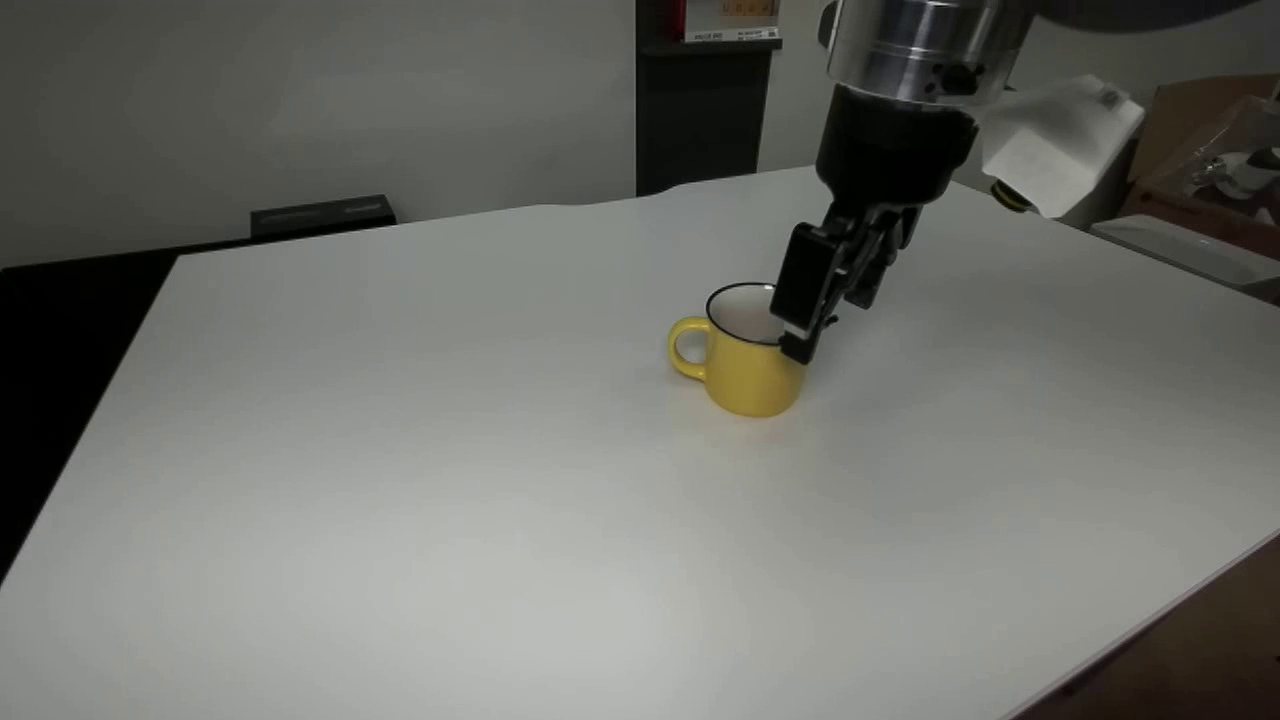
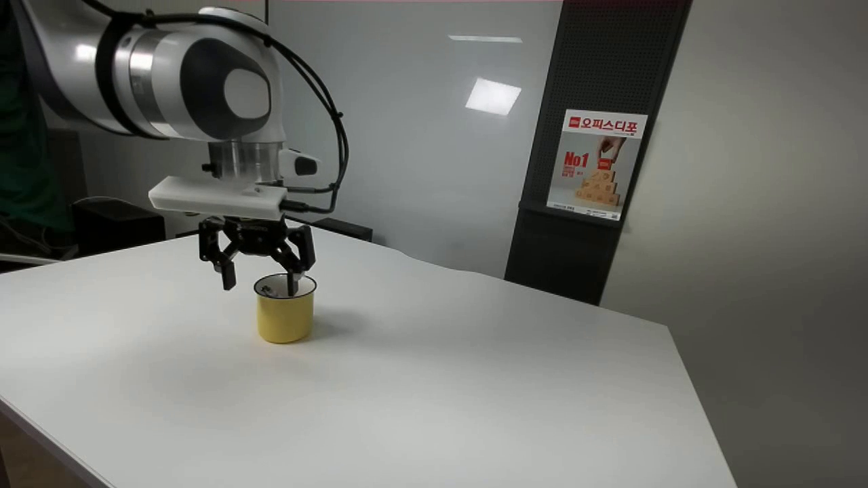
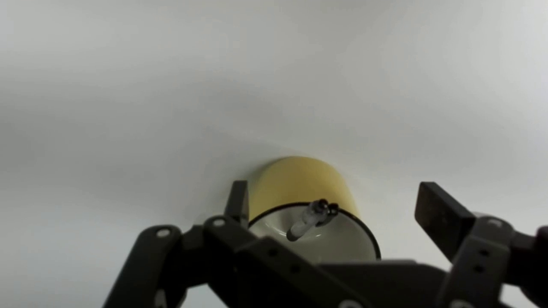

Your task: Take the pen out of the mug and put it on the table

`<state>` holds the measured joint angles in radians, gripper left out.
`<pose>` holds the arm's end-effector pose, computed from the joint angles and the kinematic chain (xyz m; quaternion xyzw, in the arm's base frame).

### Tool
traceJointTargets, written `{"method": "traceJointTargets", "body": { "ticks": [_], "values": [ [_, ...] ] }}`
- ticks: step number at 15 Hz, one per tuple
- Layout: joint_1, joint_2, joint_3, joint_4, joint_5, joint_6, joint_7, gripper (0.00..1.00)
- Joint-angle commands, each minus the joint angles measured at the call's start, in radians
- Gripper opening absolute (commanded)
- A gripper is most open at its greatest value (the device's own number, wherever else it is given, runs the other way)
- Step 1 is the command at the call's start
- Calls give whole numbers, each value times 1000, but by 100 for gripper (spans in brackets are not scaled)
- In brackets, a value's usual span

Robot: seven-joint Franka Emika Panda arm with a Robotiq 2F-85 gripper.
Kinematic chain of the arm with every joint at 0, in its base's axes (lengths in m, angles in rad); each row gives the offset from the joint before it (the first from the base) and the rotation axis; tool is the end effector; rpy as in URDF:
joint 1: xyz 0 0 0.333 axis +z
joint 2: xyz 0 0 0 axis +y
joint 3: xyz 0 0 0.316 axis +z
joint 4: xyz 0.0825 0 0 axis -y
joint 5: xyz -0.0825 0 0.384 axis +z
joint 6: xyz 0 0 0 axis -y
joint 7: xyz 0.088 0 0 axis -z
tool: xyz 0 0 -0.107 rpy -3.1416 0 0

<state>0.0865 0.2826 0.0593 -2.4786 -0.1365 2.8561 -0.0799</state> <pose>0.4775 0.0788 0.1895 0.9833 0.1747 0.0485 0.0125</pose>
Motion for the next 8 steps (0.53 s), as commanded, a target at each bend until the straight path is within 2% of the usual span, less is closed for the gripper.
{"method": "traceJointTargets", "body": {
  "ticks": [1, 2, 3, 8],
  "values": [
    [7, 18, -10, 13, 0, 16, 22, 75],
    [9, 20, -13, 15, -4, 19, 25, 73],
    [8, 22, -13, 16, -3, 22, 23, 67],
    [9, 27, -15, 23, -4, 40, 20, 31]
  ]
}}
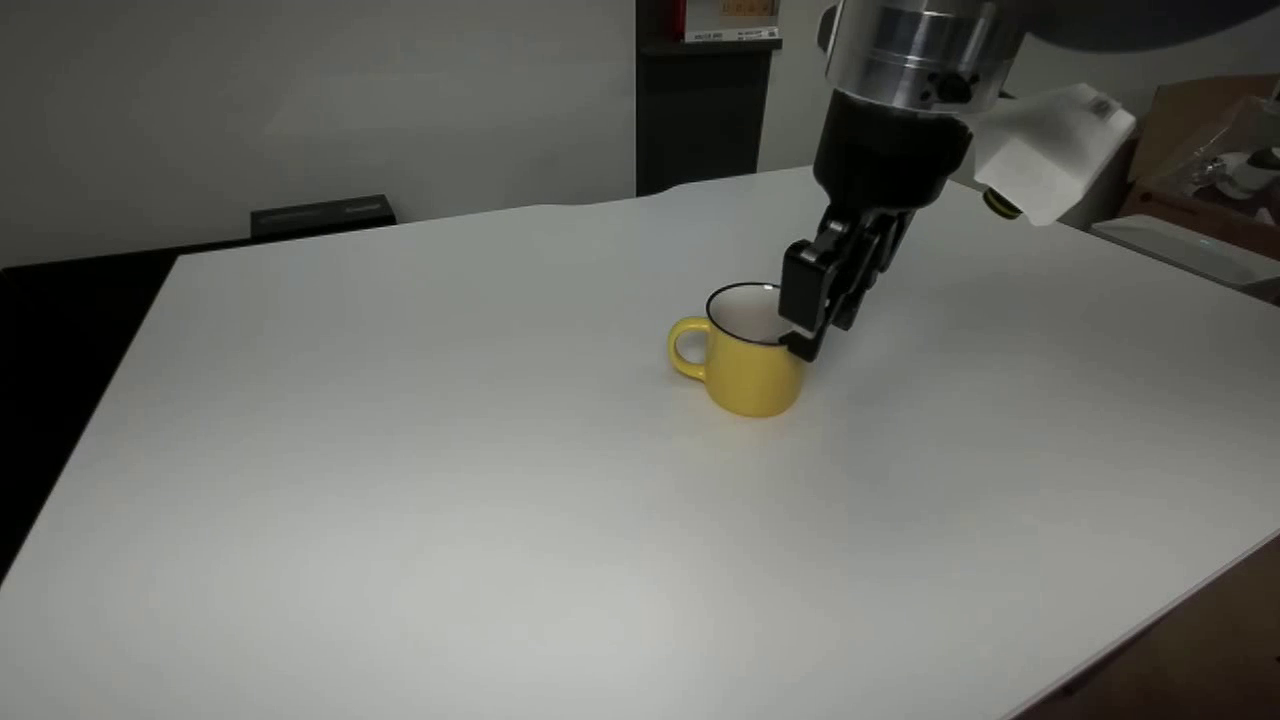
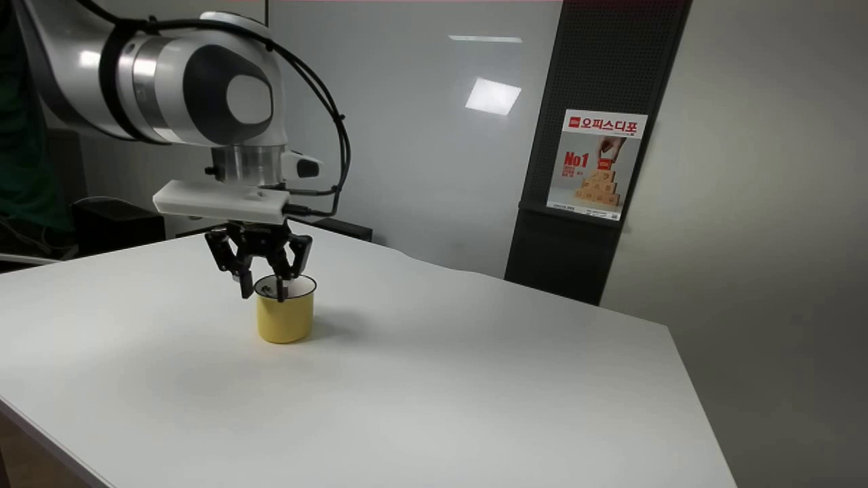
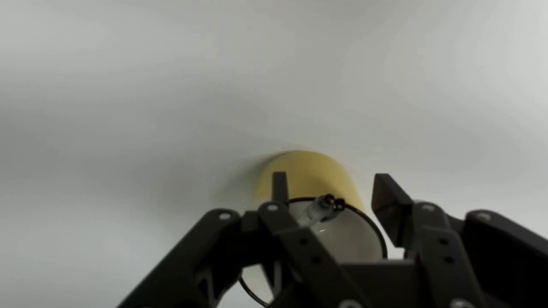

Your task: Take the pen out of the mug and put it on the table

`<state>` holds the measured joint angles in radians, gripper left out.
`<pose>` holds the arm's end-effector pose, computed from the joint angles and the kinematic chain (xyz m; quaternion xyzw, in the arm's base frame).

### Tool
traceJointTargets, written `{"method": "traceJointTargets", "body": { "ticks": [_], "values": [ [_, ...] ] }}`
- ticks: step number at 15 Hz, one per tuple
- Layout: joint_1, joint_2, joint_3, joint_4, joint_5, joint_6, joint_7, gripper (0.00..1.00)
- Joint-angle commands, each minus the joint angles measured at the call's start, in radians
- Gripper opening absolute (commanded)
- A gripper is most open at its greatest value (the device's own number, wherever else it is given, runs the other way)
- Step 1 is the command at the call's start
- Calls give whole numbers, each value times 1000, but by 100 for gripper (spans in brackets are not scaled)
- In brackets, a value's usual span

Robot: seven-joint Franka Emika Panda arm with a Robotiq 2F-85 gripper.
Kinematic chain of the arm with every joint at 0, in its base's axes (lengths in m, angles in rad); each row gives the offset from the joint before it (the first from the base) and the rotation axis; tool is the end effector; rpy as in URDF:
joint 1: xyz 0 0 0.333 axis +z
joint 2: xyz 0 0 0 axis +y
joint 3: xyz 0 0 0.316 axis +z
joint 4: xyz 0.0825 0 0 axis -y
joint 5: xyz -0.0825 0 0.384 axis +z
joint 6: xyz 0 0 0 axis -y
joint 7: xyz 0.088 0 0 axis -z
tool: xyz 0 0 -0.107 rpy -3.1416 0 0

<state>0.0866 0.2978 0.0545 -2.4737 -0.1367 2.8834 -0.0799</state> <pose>0.4803 0.0774 0.1864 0.9832 0.1728 0.0569 0.0115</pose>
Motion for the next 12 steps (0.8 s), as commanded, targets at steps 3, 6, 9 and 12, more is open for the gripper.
{"method": "traceJointTargets", "body": {
  "ticks": [3, 6, 9, 12],
  "values": [
    [10, 11, -12, 21, -6, 20, 20, 11],
    [8, 6, -10, 19, -3, 24, 17, 1],
    [-2, -37, 4, -3, 12, -1, 5, 4],
    [-4, -126, 1, -34, 12, -62, 6, 4]
  ]
}}
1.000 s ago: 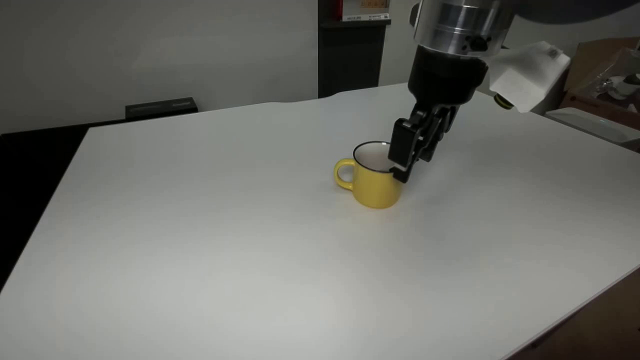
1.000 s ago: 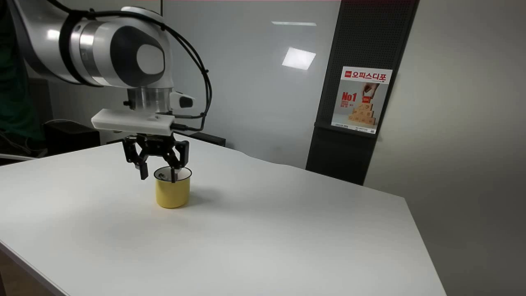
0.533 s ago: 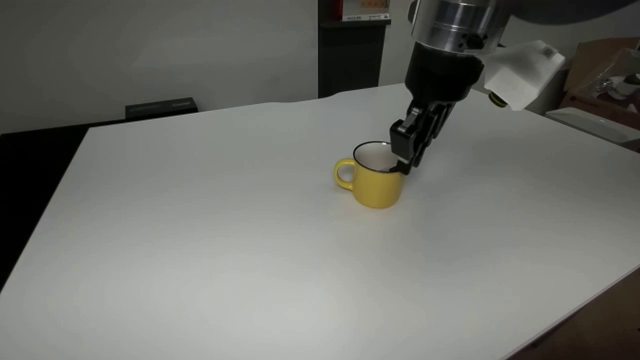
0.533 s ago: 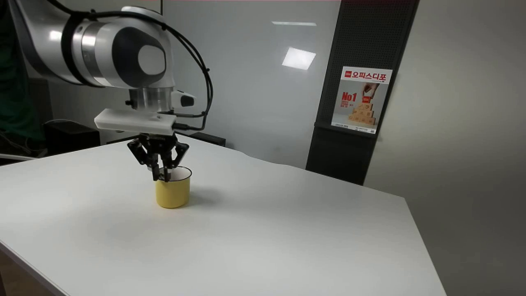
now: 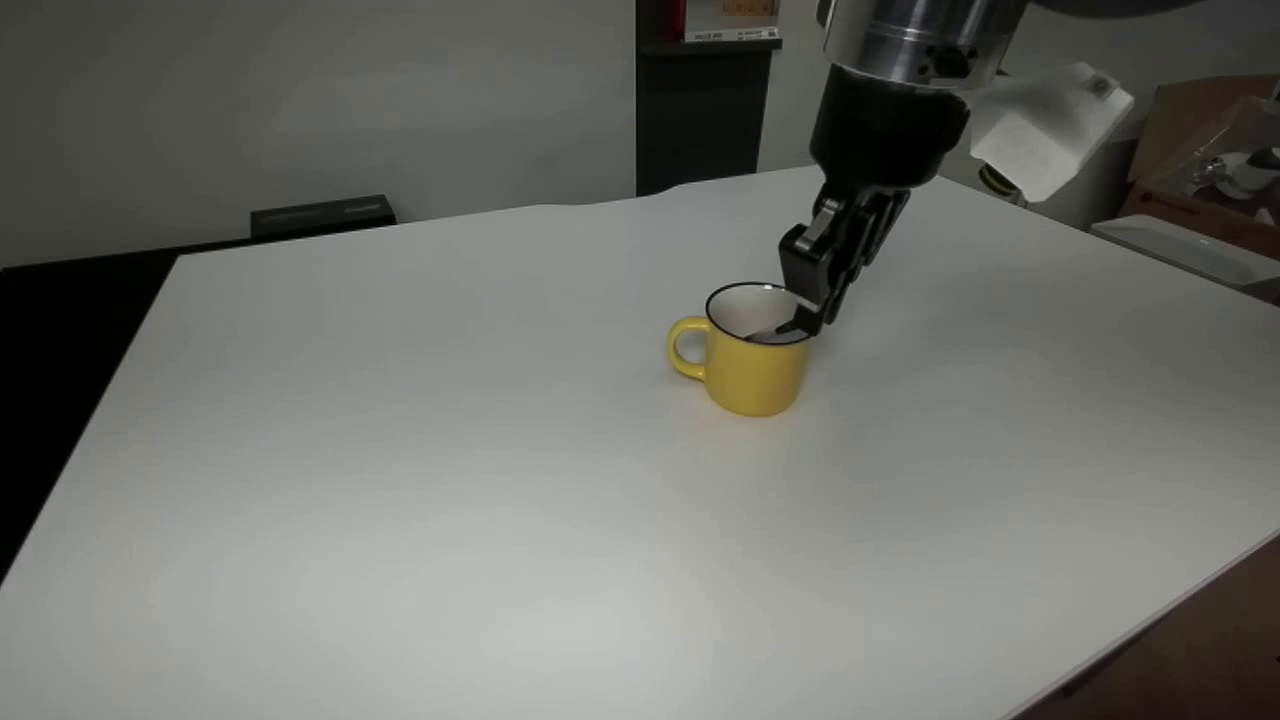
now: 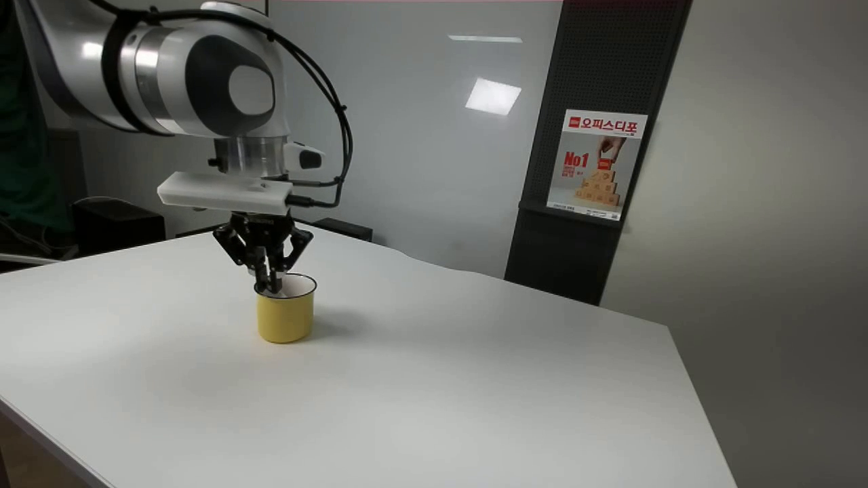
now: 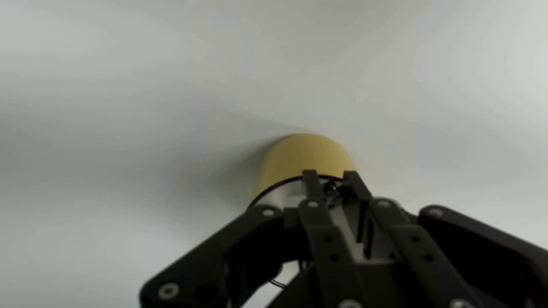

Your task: Take the pen out of the mug and put it on the table

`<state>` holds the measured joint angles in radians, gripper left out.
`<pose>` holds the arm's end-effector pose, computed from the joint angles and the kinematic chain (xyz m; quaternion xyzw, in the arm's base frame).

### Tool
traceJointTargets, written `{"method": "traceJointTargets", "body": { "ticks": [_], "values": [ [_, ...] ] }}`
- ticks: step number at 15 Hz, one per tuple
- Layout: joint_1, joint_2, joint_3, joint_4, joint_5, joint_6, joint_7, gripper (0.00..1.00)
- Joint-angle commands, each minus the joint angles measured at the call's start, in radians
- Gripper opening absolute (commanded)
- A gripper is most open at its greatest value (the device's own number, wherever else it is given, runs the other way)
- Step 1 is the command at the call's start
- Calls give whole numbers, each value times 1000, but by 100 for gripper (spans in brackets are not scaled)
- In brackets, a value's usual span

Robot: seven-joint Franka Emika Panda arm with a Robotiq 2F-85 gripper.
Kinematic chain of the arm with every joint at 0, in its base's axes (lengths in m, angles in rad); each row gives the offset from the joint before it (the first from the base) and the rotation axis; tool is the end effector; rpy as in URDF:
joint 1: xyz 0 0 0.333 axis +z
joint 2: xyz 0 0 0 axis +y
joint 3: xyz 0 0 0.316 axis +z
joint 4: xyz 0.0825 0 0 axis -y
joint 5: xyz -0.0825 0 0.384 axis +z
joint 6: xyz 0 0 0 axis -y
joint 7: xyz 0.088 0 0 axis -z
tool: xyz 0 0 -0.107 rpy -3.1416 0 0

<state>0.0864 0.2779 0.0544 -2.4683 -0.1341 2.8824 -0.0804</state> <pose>0.4853 0.0776 0.1977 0.9827 0.1714 0.0689 0.0121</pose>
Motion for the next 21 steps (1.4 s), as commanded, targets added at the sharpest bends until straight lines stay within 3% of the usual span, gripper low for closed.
{"method": "traceJointTargets", "body": {
  "ticks": [1, 7, 10, 12, 15, 18, 21],
  "values": [
    [-2, -140, -4, -49, 4, -90, 14, 4],
    [-29, -398, 1, -65, 135, -408, -92, 4],
    [-47, -495, -16, -66, 66, -495, -32, 4],
    [-72, -520, -13, -80, -13, -454, 8, 4],
    [-131, -503, 4, -120, -190, -273, 114, 4],
    [-219, -420, 21, -129, -399, -80, 283, 4],
    [-283, -303, 13, -93, -568, 37, 428, 4]
  ]
}}
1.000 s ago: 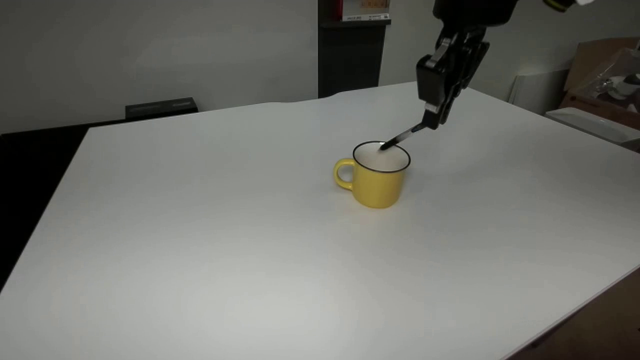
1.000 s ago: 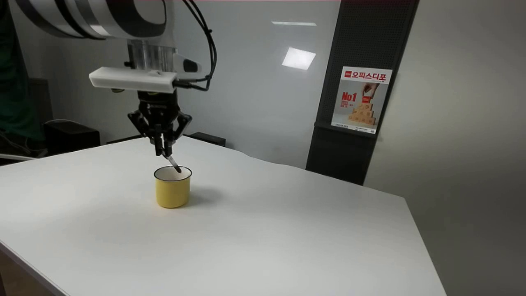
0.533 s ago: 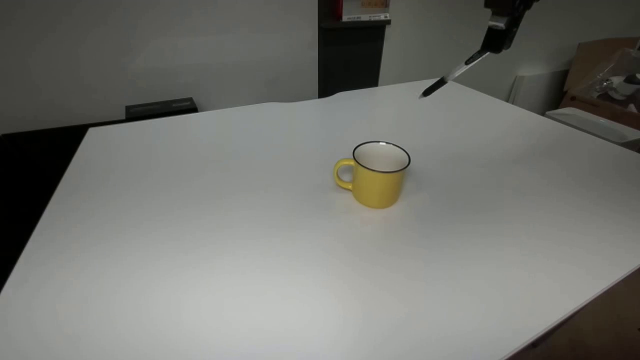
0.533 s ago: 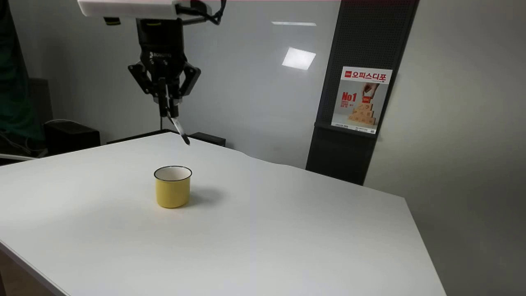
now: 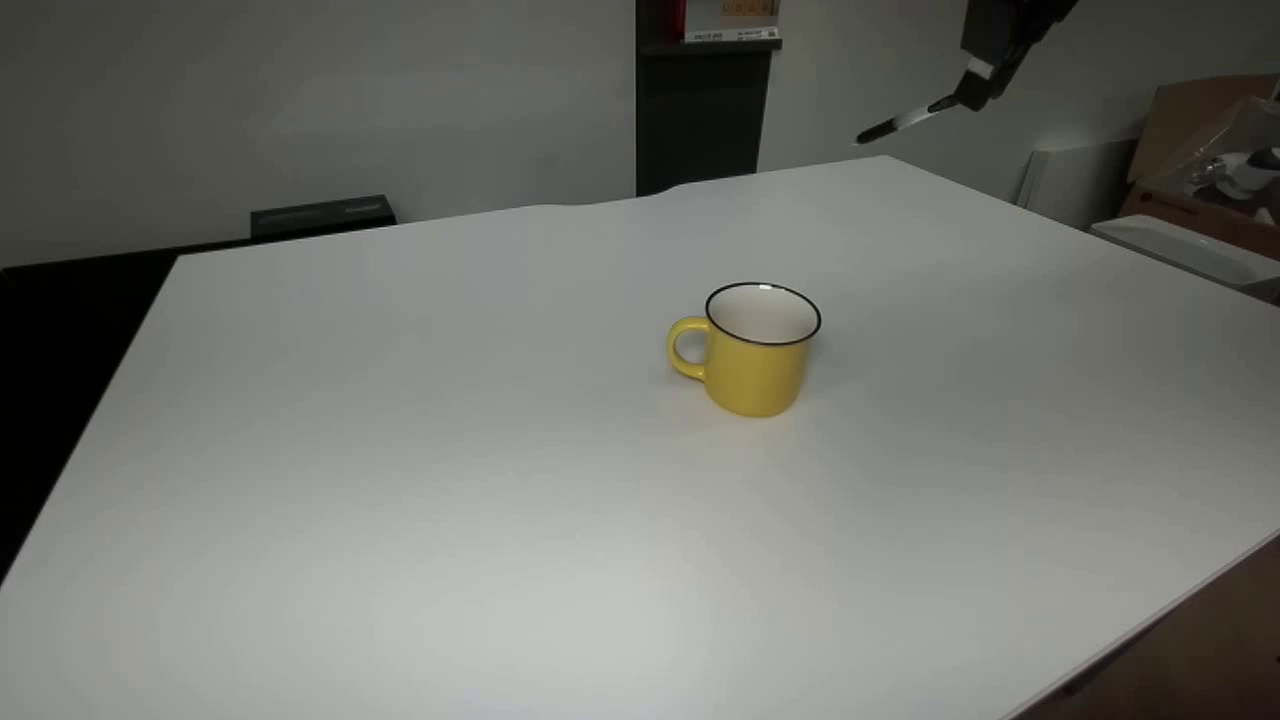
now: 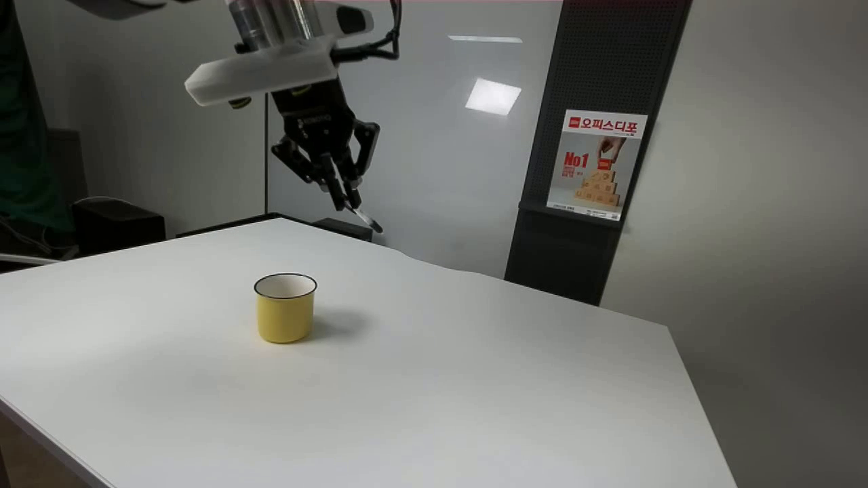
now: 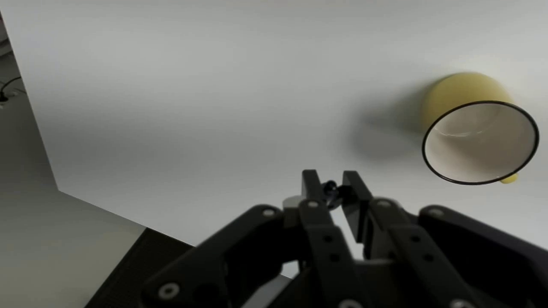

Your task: Take the pen out of the mug and put it on the table

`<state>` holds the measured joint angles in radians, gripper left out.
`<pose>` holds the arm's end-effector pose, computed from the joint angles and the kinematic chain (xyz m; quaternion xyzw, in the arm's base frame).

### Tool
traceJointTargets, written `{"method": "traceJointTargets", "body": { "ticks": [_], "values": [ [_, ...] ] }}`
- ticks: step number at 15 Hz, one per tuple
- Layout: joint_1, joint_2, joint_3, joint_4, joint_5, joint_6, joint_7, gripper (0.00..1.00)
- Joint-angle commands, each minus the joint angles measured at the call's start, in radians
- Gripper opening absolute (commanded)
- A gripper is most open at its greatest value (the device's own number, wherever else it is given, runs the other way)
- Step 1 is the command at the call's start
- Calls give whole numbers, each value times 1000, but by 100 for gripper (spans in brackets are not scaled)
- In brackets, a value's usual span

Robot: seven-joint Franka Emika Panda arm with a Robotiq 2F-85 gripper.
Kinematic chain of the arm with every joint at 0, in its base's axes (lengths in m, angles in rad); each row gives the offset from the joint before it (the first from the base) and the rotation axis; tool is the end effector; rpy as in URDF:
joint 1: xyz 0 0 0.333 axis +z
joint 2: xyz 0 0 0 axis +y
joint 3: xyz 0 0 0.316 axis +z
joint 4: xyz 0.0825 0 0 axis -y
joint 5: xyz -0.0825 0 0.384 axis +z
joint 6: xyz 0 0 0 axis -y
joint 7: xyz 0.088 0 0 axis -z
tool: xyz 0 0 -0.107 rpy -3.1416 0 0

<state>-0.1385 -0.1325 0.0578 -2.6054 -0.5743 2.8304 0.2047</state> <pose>0.4570 -0.0094 0.3322 0.9694 0.1136 0.1776 0.1261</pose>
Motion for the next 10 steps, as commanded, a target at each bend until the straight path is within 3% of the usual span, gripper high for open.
{"method": "traceJointTargets", "body": {
  "ticks": [1, 6, 10],
  "values": [
    [-69, 151, 1, 59, -160, 121, 173, 4],
    [-72, 350, -28, 136, -179, 258, 180, 4],
    [-101, 506, 12, 193, -127, 423, 119, 4]
  ]
}}
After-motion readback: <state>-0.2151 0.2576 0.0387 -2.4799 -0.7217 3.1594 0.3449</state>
